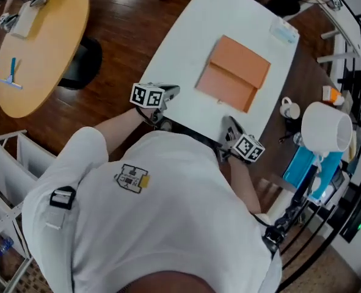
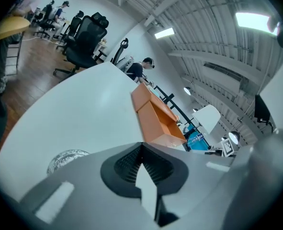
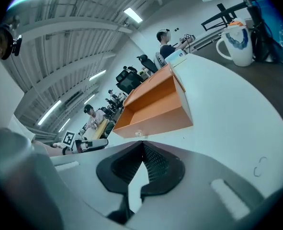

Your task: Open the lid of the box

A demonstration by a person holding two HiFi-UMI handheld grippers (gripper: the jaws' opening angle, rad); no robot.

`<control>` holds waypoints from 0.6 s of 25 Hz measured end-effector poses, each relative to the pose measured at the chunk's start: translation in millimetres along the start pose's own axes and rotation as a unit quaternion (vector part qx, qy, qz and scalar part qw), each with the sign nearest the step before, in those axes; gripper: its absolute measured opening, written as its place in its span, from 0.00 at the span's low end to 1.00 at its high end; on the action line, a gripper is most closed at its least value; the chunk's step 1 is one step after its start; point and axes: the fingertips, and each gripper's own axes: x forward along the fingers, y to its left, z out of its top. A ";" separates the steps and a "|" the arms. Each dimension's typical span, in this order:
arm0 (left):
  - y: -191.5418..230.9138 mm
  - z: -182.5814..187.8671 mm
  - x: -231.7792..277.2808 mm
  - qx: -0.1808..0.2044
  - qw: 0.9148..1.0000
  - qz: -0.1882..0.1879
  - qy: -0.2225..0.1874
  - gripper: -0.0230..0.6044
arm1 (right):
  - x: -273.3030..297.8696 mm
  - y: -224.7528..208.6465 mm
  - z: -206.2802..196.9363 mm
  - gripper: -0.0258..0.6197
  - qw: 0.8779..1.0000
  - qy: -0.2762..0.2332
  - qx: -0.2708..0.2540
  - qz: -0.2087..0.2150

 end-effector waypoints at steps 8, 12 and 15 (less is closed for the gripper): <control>-15.4 1.6 30.9 0.001 1.000 -0.012 0.002 0.04 | -4.5 -14.1 22.0 0.04 0.999 -0.028 0.006 0.019; -3.7 7.2 47.6 0.010 1.000 -0.014 -0.001 0.04 | -3.5 -33.8 19.1 0.04 1.000 -0.024 -0.004 0.010; -17.7 -28.5 46.0 -0.005 0.999 -0.023 0.024 0.04 | -23.6 -35.6 7.9 0.04 1.000 -0.018 -0.014 -0.006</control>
